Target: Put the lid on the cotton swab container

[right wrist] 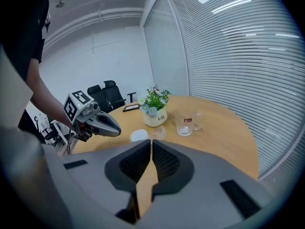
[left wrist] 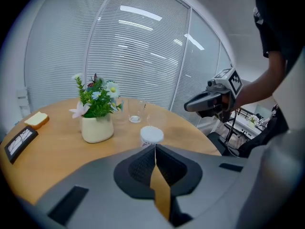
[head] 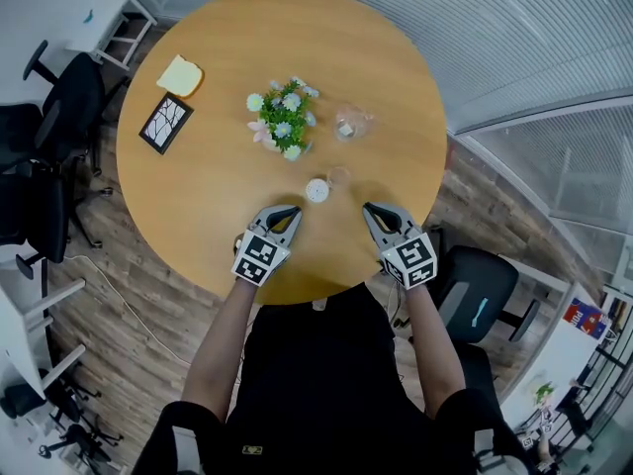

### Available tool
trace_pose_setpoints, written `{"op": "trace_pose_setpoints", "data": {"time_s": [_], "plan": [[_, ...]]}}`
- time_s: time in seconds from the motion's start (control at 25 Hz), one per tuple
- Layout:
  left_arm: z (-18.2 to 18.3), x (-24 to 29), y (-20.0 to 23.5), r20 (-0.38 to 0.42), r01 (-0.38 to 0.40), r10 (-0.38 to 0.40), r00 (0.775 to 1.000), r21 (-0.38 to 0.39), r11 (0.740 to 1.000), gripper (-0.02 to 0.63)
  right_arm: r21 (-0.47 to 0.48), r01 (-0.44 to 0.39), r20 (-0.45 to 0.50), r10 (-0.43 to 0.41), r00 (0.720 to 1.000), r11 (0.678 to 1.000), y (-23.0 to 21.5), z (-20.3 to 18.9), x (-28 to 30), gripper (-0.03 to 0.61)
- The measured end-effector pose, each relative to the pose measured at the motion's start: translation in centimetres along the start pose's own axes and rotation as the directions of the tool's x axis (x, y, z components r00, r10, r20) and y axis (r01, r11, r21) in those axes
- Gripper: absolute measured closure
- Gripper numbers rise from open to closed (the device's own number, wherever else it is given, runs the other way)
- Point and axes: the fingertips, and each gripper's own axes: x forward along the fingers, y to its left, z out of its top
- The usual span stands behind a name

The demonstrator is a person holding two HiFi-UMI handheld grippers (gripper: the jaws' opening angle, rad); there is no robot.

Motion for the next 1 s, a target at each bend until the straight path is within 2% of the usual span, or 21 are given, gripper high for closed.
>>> {"op": "trace_pose_setpoints", "data": {"time_s": [0.32, 0.44, 0.72, 0.84, 1.0], "plan": [[-2.1, 2.3, 1.0, -0.061, 0.013, -0.013, 0.998, -0.002, 1.000, 0.602, -0.001, 0.000, -0.004, 0.000, 1.000, 1.000, -2.1, 0.3, 0.8, 0.568], [-3.2, 3.2, 0.8, -0.094, 0.033, -0.034, 0.995, -0.004, 0.999, 0.521, 0.004, -0.011, -0.007, 0.011, 1.000, 1.000, -2.2, 0.3, 1.1, 0.568], [-1.9, 5.0, 0.8, -0.095, 0.034, -0.030, 0.995, 0.045, 0.998, 0.408, 0.008, -0.036, -0.015, 0.036, 0.999, 0.999, -1.9, 0.1, 1.7, 0.568], [-1.6, 6.3, 0.6, -0.095, 0.042, -0.036, 0.995, 0.063, 0.997, 0.367, 0.004, -0.039, -0.022, 0.039, 0.999, 0.999, -2.0, -0.1, 1.6, 0.568], [-1.4, 7.3, 0.4, -0.095, 0.040, -0.033, 0.995, 0.067, 0.997, 0.344, 0.008, -0.043, -0.034, 0.044, 0.998, 0.999, -2.5, -0.5, 1.4, 0.568]]}}
